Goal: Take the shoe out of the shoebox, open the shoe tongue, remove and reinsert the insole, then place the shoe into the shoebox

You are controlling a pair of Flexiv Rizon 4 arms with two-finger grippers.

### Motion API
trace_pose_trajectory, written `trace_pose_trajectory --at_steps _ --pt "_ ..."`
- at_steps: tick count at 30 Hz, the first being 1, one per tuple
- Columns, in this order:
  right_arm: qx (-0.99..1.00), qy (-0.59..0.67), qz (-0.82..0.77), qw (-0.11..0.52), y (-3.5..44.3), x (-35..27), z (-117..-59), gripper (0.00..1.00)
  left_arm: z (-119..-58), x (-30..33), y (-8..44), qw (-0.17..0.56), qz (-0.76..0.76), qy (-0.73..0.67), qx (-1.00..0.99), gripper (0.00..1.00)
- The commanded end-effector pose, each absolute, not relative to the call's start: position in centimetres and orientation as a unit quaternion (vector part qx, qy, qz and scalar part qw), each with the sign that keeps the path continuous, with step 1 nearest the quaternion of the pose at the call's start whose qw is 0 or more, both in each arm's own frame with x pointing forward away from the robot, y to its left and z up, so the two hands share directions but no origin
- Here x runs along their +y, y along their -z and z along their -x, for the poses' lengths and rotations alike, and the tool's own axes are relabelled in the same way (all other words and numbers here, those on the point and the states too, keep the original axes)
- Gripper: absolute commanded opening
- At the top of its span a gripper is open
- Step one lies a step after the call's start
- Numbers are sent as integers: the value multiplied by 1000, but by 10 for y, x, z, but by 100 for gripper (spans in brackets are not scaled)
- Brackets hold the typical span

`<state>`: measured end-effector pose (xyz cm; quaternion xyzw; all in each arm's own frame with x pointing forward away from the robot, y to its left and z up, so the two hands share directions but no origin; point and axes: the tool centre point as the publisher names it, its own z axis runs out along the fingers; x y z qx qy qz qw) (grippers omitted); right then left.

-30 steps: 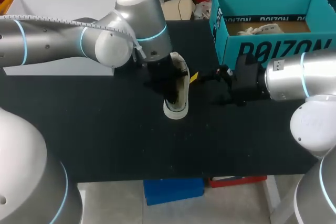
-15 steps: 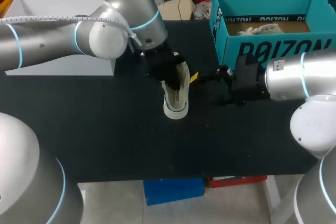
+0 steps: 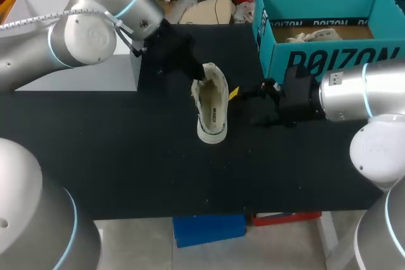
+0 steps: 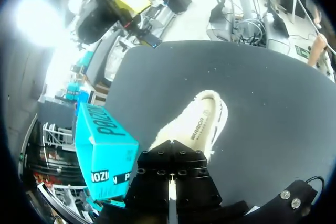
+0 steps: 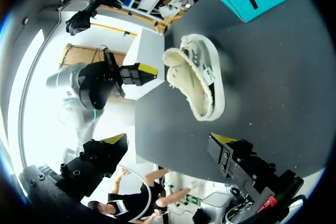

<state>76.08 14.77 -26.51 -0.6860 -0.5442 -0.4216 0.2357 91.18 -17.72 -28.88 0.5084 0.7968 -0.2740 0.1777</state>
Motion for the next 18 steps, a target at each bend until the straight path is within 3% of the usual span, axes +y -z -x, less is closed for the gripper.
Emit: trace_pose_trajectory --at_steps 1,9,18 --pt "-544 421 686 236 265 149 -761 100 -936 -167 295 238 -444 287 815 0" --pt "-544 421 686 236 265 149 -761 100 -976 -169 304 316 -407 234 825 0" --pt "-544 421 686 236 265 149 -761 100 -992 -186 317 294 -425 222 827 0"
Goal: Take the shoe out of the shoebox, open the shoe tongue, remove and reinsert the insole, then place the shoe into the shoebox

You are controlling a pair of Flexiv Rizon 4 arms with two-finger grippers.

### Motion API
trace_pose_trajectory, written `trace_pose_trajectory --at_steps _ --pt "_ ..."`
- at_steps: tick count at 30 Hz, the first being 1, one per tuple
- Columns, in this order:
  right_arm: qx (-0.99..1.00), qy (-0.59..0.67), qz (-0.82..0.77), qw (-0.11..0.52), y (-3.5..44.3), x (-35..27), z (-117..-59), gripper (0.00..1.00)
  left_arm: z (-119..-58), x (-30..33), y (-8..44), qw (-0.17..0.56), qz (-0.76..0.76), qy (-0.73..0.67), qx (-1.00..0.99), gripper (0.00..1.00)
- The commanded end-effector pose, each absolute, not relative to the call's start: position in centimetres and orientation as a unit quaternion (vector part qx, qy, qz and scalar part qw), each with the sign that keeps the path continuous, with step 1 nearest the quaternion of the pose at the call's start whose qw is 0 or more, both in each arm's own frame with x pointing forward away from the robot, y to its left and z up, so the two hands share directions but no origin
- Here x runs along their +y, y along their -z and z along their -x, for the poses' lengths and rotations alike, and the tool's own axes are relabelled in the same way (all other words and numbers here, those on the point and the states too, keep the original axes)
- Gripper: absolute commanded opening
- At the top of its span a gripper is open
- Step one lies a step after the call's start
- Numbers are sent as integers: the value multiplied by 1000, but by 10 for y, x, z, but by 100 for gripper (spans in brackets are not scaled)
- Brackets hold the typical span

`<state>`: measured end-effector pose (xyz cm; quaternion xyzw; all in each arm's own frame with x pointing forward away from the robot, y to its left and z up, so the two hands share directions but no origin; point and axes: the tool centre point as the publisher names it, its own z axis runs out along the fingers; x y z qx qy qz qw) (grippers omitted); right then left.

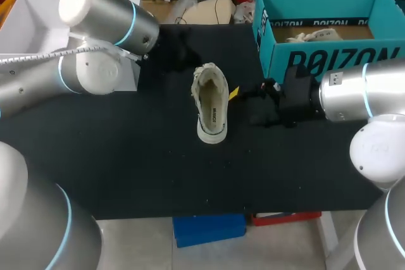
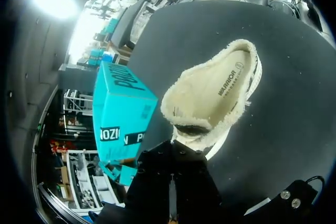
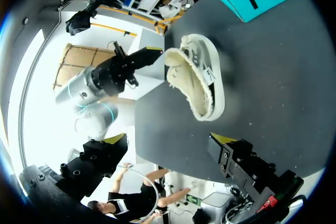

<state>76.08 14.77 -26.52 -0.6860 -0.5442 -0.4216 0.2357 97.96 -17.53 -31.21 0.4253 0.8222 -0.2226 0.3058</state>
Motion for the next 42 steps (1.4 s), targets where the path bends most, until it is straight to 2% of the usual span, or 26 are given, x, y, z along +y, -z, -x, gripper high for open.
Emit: trace_pose_trajectory --at_steps 1,15,31,37,41,42 --pt "-544 421 686 236 265 149 -761 100 -993 -188 317 288 -422 227 829 0" --pt "-544 421 686 236 265 149 -761 100 -965 -197 320 214 -445 224 840 0" --pt "-544 421 686 236 265 149 -761 100 -935 -191 368 163 -454 206 851 0" --pt "-544 421 686 236 265 149 -761 100 -925 -186 350 158 -434 227 858 0" --pt "-544 421 686 236 265 149 -761 100 -910 -172 329 131 -338 282 888 0" --pt "-544 421 686 236 265 149 -761 100 -906 -167 323 131 -320 288 893 10"
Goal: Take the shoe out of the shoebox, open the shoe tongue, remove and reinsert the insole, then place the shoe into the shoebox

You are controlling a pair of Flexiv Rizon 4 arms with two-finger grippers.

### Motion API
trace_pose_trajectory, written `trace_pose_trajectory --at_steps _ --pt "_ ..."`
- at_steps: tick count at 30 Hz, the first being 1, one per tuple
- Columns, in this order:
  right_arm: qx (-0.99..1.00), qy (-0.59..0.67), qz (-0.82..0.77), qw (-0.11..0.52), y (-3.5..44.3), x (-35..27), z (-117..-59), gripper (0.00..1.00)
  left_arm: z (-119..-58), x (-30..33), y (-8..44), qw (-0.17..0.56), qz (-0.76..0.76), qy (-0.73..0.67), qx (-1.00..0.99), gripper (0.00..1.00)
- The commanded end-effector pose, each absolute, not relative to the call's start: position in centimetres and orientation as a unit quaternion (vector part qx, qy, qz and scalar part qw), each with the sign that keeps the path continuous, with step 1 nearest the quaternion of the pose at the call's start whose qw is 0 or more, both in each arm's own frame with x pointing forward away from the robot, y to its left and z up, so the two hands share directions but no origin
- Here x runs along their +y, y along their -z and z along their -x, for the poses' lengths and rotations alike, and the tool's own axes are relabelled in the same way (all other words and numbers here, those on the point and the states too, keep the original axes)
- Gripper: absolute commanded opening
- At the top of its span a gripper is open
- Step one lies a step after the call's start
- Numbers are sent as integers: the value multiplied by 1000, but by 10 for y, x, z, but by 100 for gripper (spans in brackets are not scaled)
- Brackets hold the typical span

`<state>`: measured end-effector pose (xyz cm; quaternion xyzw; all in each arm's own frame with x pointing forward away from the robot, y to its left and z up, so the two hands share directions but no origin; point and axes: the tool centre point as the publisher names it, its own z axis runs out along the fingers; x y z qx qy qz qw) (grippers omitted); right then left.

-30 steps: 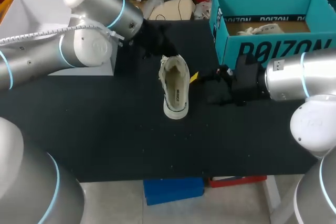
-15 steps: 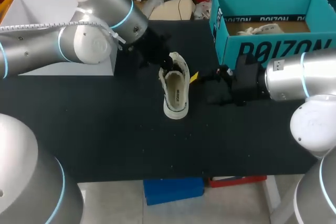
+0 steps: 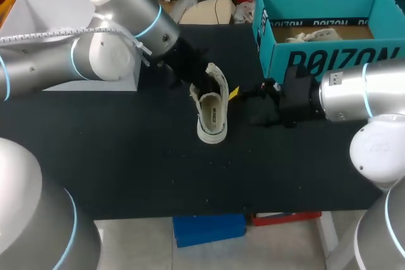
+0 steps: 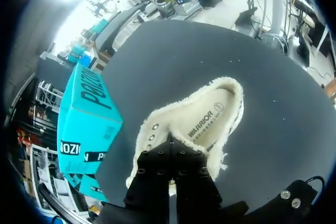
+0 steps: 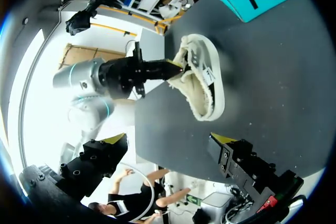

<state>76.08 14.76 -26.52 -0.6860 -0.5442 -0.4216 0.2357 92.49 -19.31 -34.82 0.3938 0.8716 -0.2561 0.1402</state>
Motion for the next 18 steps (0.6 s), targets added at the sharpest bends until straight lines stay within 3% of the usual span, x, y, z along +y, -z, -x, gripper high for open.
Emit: trace_pose_trajectory --at_steps 1,3,5,14,18 --pt "-544 421 686 236 265 149 -761 100 -901 -161 317 128 -305 287 899 22" --pt "-544 421 686 236 265 149 -761 100 -890 -149 308 118 -239 307 914 45" --pt "-544 421 686 236 265 149 -761 100 -884 -134 303 117 -187 315 923 100" --pt "-544 421 686 236 265 149 -761 100 -846 -62 293 65 5 381 922 100" --pt "-544 421 686 236 265 149 -761 100 -843 -55 294 55 14 389 920 100"
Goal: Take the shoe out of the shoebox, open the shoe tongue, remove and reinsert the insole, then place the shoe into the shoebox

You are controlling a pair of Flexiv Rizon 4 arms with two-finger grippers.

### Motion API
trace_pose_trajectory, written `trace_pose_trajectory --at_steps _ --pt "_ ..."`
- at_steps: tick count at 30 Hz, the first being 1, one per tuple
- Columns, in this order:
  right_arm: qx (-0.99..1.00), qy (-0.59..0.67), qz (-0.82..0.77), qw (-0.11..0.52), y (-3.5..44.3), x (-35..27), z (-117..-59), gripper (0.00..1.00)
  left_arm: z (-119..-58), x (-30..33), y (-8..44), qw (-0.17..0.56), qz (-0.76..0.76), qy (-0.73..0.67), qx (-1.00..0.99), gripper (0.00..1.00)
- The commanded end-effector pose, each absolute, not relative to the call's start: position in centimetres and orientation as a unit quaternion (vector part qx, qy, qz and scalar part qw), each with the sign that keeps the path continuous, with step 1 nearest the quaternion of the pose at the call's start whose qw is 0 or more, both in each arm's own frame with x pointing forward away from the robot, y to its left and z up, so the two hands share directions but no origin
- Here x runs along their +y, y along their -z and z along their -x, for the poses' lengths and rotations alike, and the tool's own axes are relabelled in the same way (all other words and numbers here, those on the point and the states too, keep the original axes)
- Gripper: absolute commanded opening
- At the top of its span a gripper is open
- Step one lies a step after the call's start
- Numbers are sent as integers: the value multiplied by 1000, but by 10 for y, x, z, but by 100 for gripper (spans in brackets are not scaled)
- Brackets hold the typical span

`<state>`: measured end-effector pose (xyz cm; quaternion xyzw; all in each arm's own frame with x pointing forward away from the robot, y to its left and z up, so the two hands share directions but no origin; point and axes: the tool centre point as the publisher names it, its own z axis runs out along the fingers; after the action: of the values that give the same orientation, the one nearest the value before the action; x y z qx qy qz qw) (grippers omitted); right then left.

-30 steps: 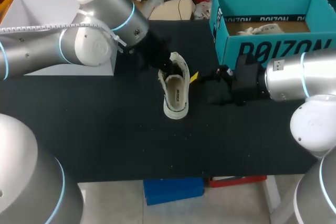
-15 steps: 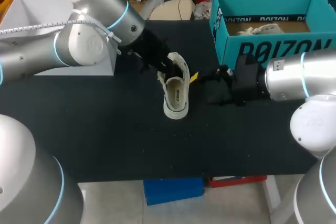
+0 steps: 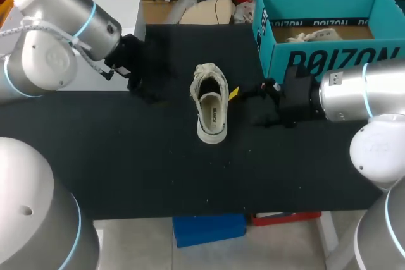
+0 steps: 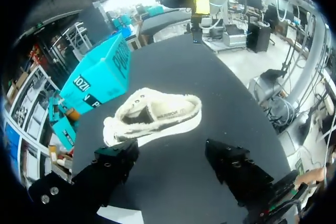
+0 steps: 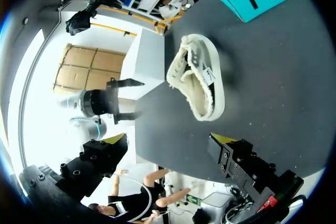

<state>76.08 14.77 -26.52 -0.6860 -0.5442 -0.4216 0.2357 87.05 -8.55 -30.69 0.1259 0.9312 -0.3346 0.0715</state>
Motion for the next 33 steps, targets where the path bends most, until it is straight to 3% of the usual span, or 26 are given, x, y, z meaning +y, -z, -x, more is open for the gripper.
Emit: trace_pose_trajectory --at_steps 1,19,24,33 --pt "-544 421 686 236 265 149 -761 100 -843 -55 294 55 14 389 920 100" --pt "-544 421 686 236 265 149 -761 100 -843 -55 294 55 14 389 920 100" --pt "-544 421 686 236 265 149 -761 100 -816 -59 292 -9 -43 428 903 100" --pt "-544 421 686 236 265 149 -761 100 -825 -31 296 26 -27 405 914 100"
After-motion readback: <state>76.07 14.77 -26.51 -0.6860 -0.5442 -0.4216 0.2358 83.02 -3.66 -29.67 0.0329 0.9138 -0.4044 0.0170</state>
